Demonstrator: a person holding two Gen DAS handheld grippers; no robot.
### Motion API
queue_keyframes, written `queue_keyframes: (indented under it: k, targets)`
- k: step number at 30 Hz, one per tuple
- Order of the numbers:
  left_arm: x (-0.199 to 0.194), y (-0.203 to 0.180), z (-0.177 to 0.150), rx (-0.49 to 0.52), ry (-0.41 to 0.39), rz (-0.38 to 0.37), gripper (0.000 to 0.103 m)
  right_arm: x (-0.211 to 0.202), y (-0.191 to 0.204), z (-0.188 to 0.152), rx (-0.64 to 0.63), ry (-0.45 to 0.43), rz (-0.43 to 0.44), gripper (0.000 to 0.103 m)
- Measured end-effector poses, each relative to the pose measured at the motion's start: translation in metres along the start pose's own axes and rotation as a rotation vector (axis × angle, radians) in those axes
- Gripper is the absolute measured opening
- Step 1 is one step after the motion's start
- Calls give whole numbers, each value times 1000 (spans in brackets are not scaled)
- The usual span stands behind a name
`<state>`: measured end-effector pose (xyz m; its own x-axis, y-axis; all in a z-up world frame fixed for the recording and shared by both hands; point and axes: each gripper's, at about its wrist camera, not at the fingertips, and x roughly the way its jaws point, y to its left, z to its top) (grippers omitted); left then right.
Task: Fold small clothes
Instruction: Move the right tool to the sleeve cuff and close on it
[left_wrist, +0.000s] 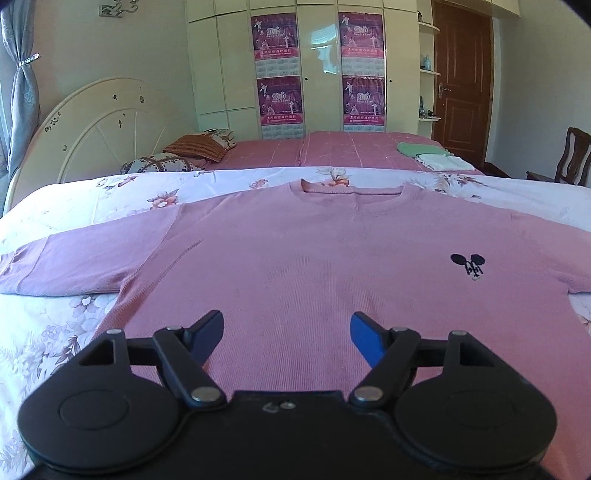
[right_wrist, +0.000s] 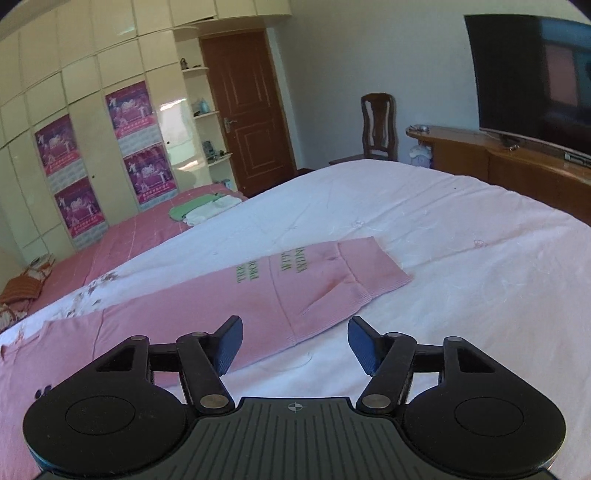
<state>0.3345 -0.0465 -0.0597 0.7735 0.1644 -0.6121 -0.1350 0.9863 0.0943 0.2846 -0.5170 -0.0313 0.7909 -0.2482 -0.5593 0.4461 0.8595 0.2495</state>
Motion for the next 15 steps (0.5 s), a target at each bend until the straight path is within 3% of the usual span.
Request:
queue_keyframes:
  k: [3,6,9,15]
  targets:
    - [13,-2,-1,-6,29,8,73,25,-22,10,75,1,-19,63]
    - [24,-4,-2,-19,64,12,71,54,-43,15,142,31,-31,48]
    - [28,-9,-4,-11,79,17,71,75,-67,17,257,65,-18,41]
    - [34,-16,0,6,93,22,71,88,-97,20,393,90,12,41]
